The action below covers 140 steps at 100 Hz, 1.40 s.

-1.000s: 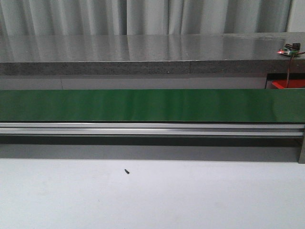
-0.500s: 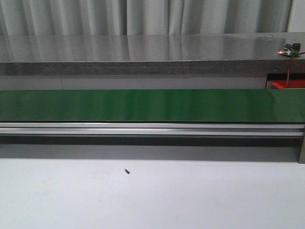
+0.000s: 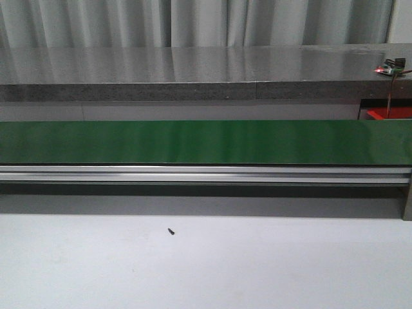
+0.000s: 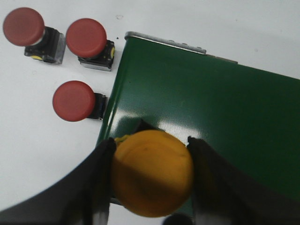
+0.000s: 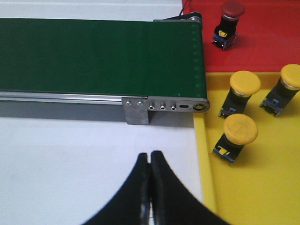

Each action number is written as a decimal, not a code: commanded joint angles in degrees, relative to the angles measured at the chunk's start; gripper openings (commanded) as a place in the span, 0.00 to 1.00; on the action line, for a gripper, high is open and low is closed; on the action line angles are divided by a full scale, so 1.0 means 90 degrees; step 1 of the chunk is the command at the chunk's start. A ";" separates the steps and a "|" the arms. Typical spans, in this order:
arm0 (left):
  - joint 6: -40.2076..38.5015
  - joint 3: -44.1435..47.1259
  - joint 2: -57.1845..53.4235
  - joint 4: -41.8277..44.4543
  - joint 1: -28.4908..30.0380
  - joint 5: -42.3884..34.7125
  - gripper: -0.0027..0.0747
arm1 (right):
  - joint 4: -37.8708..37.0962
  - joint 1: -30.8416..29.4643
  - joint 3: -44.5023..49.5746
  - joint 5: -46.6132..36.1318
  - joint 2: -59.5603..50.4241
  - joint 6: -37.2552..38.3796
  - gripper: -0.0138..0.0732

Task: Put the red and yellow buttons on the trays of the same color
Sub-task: 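Set the yellow button on the belt and open the left gripper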

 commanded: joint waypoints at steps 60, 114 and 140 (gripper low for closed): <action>0.0010 0.0096 -0.0012 -0.0132 -0.0033 -0.0676 0.66 | -0.0015 0.0009 -0.0176 -0.0436 0.0026 -0.0050 0.09; 0.0021 0.0096 -0.1076 -0.0289 0.0321 -0.0788 0.73 | -0.0015 0.0009 -0.0176 -0.0436 0.0026 -0.0050 0.09; 0.0021 0.0096 -0.0728 -0.0300 0.0848 -0.0756 0.73 | -0.0015 0.0009 -0.0176 -0.0436 0.0026 -0.0050 0.09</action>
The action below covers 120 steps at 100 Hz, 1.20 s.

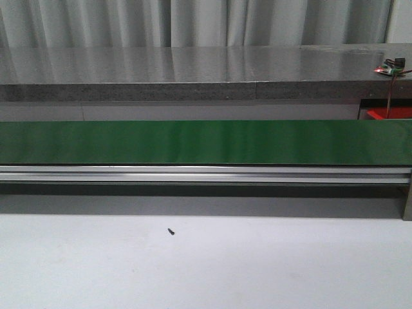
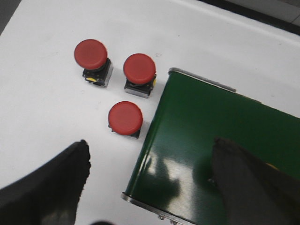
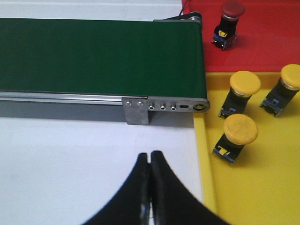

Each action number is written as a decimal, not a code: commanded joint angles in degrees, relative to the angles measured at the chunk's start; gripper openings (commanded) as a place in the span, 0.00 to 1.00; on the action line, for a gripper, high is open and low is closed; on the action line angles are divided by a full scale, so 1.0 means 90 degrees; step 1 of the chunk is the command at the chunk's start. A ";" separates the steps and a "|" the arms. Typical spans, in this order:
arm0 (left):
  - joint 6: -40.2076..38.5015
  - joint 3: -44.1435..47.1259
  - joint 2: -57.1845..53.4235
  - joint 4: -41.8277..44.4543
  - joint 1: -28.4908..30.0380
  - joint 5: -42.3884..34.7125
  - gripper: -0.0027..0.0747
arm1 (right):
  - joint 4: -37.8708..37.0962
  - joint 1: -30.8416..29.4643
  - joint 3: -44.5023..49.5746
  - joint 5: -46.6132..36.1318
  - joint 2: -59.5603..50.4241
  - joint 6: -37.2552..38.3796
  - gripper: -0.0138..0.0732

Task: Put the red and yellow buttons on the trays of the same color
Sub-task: 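Set the yellow button on the belt and open the left gripper, then move the left gripper onto a red button and grasp it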

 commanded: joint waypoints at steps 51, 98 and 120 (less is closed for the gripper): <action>0.0006 -0.0181 0.1187 -0.0080 0.0363 -0.0794 0.73 | -0.0015 0.0009 -0.0176 -0.0436 0.0026 -0.0050 0.09; 0.0020 -0.0185 0.1616 -0.0119 0.0363 -0.1377 0.73 | -0.0015 0.0009 -0.0176 -0.0436 0.0026 -0.0050 0.09; 0.0326 -0.0385 0.1892 -0.0517 0.0363 -0.1347 0.73 | -0.0015 0.0009 -0.0176 -0.0436 0.0026 -0.0050 0.09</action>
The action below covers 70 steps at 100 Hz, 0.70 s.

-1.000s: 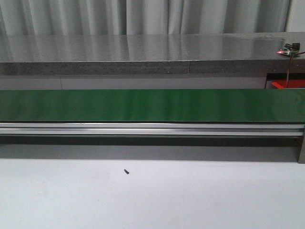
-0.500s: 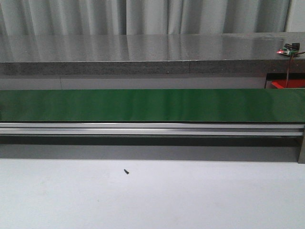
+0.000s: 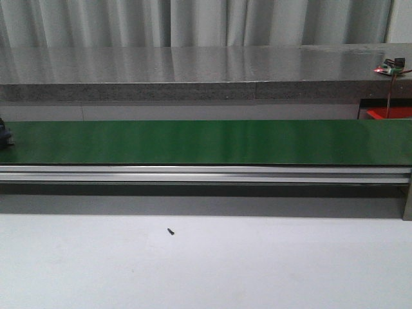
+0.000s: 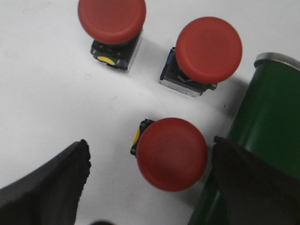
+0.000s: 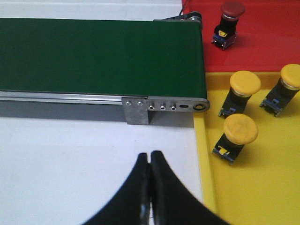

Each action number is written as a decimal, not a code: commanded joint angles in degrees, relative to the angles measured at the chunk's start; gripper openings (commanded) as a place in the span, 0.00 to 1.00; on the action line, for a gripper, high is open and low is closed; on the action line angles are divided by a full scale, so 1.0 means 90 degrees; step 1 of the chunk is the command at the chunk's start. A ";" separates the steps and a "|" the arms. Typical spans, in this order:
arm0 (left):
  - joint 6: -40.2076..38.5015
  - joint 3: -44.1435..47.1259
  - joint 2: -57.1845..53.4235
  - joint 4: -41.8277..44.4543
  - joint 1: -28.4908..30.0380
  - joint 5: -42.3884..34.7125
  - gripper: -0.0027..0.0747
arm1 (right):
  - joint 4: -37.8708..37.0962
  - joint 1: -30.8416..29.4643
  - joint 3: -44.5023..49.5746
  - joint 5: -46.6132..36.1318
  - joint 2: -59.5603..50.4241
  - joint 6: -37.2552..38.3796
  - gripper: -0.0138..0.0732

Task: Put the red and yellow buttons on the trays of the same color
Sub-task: 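Move the left gripper onto a red button and grasp it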

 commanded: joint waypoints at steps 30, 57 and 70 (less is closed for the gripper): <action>0.0080 -0.0360 0.0037 -0.0197 0.0002 -0.0278 0.73 | -0.0015 0.0009 -0.0176 -0.0436 0.0026 -0.0050 0.09; 0.0080 -0.0372 0.0116 -0.0197 0.0002 -0.0290 0.70 | -0.0015 0.0009 -0.0176 -0.0436 0.0026 -0.0050 0.09; 0.0080 -0.0372 0.0116 -0.0197 0.0002 -0.0305 0.58 | -0.0015 0.0009 -0.0176 -0.0436 0.0026 -0.0050 0.09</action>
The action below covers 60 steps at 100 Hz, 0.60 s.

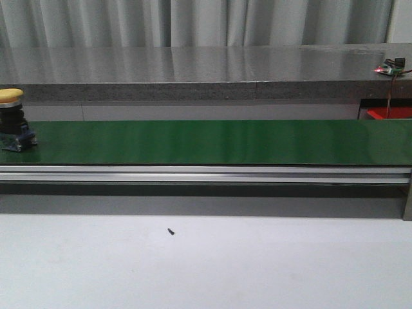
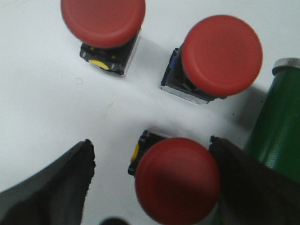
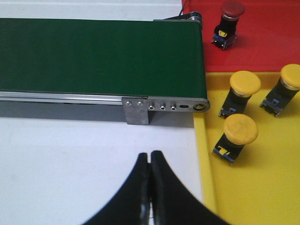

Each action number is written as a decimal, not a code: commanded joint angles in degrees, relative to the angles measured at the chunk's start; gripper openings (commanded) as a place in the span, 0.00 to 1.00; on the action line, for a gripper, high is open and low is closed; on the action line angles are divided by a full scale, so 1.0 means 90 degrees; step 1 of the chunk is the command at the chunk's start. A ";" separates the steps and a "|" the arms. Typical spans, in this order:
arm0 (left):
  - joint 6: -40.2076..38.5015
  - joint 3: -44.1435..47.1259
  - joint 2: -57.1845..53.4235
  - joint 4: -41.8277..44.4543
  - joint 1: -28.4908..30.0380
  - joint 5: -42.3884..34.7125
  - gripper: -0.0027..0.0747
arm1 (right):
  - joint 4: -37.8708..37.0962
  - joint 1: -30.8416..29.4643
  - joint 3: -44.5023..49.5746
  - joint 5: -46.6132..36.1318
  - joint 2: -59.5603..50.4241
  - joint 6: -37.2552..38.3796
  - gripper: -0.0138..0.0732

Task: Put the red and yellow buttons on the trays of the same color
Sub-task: 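Move the left gripper onto a red button and grasp it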

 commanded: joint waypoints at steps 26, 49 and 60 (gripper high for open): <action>0.0004 -0.0182 -0.0339 -0.0088 0.0002 -0.0212 0.39 | -0.0015 0.0009 -0.0176 -0.0436 0.0026 -0.0050 0.09; 0.0004 -0.0182 -0.0640 -0.0025 0.0002 -0.0123 0.39 | -0.0015 0.0009 -0.0176 -0.0436 0.0026 -0.0050 0.09; 0.0004 -0.0182 -0.0926 0.0005 0.0002 -0.0060 0.39 | -0.0015 0.0009 -0.0176 -0.0436 0.0026 -0.0050 0.09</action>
